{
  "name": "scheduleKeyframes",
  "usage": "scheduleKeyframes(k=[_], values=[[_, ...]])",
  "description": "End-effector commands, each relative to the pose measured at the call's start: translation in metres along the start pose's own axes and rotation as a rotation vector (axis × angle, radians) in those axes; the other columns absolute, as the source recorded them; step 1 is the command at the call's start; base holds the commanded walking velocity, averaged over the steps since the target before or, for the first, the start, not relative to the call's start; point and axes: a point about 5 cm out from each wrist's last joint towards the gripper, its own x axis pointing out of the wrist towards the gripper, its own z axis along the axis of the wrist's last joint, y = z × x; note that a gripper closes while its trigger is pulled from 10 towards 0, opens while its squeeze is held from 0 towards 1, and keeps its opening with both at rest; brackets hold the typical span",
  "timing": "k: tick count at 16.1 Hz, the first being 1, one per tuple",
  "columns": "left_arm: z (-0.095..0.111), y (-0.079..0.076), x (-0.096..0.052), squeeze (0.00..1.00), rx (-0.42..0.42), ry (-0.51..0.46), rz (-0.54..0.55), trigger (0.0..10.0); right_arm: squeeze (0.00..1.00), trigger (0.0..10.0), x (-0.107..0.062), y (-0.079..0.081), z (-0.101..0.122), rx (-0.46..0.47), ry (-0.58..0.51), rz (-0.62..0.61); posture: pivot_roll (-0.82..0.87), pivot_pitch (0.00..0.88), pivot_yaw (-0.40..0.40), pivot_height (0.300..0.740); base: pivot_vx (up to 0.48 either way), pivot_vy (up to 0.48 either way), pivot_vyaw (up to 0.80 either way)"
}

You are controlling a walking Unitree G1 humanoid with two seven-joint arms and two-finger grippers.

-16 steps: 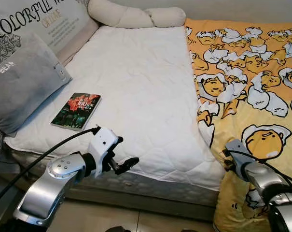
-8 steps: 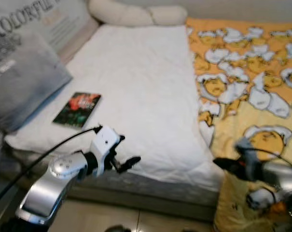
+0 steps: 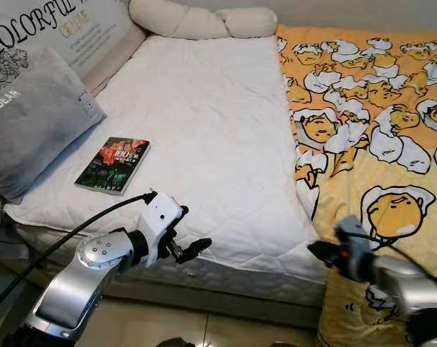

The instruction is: Clean up the room

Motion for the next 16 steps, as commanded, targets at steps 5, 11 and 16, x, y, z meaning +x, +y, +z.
scheduleKeyframes(k=[5,11,16], values=[[0.002,0.002,0.002,0.0,0.018,0.008,0.008,10.0,1.0,10.0,0.041,0.031,0.012,-0.15,0.033,-0.178,-0.05,0.0,0.046,0.74,0.0,0.0,0.0],[0.001,0.002,0.004,0.0,0.011,0.013,0.014,10.0,1.0,10.0,0.028,-0.001,-0.009,-0.329,0.233,-0.496,-0.06,0.0,0.041,0.74,0.0,0.0,0.0],[0.001,0.003,0.004,0.0,0.014,0.013,0.008,10.0,1.0,10.0,0.013,-0.026,-0.003,-0.365,0.244,-0.609,-0.07,0.0,0.042,0.74,0.0,0.0,0.0]])
